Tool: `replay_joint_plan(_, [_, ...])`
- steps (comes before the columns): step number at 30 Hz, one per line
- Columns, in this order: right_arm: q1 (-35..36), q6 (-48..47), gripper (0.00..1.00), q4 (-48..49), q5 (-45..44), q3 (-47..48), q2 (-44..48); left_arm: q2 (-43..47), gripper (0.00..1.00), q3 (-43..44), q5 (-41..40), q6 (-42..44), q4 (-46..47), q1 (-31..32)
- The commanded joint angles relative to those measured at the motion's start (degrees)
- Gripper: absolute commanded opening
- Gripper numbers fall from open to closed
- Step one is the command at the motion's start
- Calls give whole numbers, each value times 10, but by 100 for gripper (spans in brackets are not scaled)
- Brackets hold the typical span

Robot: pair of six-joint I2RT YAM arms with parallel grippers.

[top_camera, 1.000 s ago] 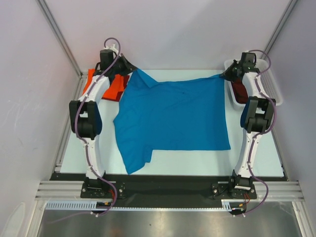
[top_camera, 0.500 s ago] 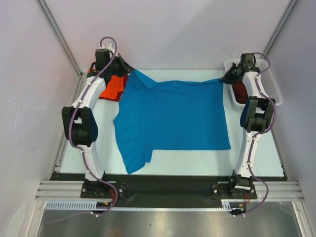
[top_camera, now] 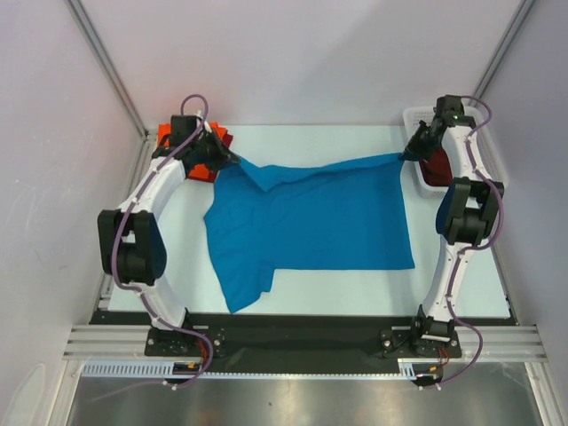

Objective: Fold and stack the t-shirts
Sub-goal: Fold the tshirt

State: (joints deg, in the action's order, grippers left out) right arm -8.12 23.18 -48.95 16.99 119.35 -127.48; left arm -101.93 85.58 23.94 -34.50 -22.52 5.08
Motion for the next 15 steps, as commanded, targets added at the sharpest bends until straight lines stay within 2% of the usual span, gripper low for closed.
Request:
replay_joint_plan(1, [-3,-37,0,-54,-26,-4,42,70,0,-44,-21,-9,-16,7])
replay_joint_plan(10, [-1,-68,0,-60,-23,-82,76,150,0,-154,-29,0,-22,8])
replay_joint_plan(15, [-9,-75,0,-64,-29,-81,85,175,0,-174,-28,-5,-21,6])
